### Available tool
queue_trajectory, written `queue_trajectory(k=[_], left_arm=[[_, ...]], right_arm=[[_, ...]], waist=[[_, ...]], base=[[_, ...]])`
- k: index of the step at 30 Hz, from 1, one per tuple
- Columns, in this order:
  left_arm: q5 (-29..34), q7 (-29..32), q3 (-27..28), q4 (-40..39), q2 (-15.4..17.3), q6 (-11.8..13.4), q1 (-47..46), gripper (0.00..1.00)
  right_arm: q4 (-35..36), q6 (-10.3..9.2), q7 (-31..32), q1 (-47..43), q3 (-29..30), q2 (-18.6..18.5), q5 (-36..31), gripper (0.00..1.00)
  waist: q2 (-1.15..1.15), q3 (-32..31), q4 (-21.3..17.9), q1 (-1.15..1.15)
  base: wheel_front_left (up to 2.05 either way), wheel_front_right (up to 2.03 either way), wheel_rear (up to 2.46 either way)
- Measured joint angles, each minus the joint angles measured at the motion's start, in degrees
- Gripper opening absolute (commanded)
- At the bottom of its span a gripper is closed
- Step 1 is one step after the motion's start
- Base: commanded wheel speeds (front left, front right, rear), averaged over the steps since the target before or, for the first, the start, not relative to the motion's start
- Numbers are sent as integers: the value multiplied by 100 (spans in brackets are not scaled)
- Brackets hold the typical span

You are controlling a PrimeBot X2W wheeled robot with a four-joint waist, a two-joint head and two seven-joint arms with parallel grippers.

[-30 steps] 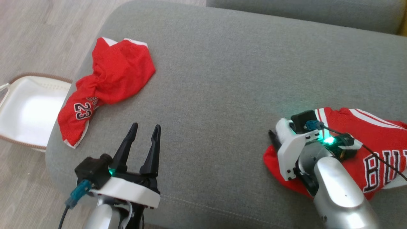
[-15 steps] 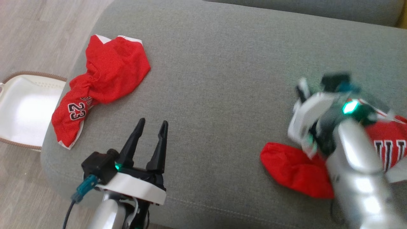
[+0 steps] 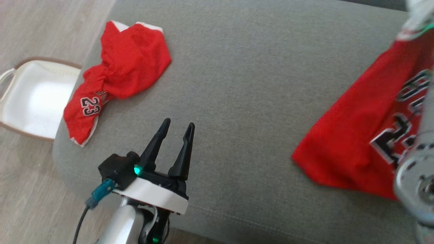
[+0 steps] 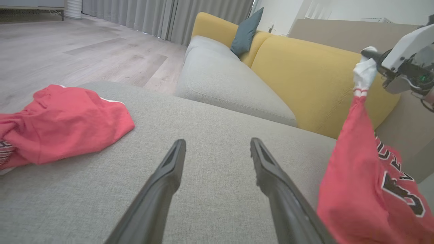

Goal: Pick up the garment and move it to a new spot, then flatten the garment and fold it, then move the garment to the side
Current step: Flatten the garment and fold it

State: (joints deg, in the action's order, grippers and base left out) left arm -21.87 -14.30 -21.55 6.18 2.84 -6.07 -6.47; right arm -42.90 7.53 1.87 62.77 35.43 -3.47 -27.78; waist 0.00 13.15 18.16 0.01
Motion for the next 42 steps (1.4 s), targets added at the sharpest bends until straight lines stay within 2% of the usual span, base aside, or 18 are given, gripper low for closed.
queue_trajectory(k=[5, 9, 10, 15, 18, 24, 30, 36, 39, 42], left_arm=[[-49, 0, -14, 1, -1, 0, -30, 100], [-56, 0, -15, -19, -2, 1, -99, 100], [-89, 0, -15, -22, -2, 1, -99, 100], [-102, 0, 2, -23, -3, 3, -99, 100], [-98, -1, 24, -24, -3, 10, -101, 100], [-23, 0, 140, -29, -3, 53, -98, 100], [19, -1, 189, -36, -3, 111, -57, 100], [105, -1, 238, -81, -1, 254, 153, 100], [111, -1, 308, -103, -1, 313, 238, 100], [111, -1, 380, -123, 1, 393, 313, 100]], right_arm=[[182, 0, -469, 562, 1069, -5, -805, 0], [59, 0, -549, 630, 1202, -9, -969, 0], [-15, 0, -546, 622, 1162, -9, -971, 98], [-592, 0, -380, 563, 636, -7, -971, 100], [-855, 0, -392, 557, 573, -8, -971, 100], [-1455, 0, -759, 349, 512, -15, -970, 100], [-2126, 0, -1352, 236, 129, -14, -730, 100], [-2658, 0, -1608, -51, -522, -15, 172, 100], [-2312, 0, -1610, -342, -1261, -19, 1171, 100], [-1472, 0, -1618, -1032, -2131, -19, 2249, 100]], waist=[[0, 100, 149, 0], [0, 180, 167, 0], [0, 193, 156, 0], [0, 192, 19, 0], [0, 144, -94, 0], [0, -67, -361, 0], [0, -329, -631, -1], [0, -709, -964, -1], [0, -897, -1128, -1], [0, -1071, -1293, -1]], base=[[0, 0, 0], [0, 0, 0], [0, 0, 0], [0, 0, 0], [0, 0, 0], [0, 0, 0], [0, 0, 0], [0, 0, 0], [0, 0, 0], [0, 0, 0]])
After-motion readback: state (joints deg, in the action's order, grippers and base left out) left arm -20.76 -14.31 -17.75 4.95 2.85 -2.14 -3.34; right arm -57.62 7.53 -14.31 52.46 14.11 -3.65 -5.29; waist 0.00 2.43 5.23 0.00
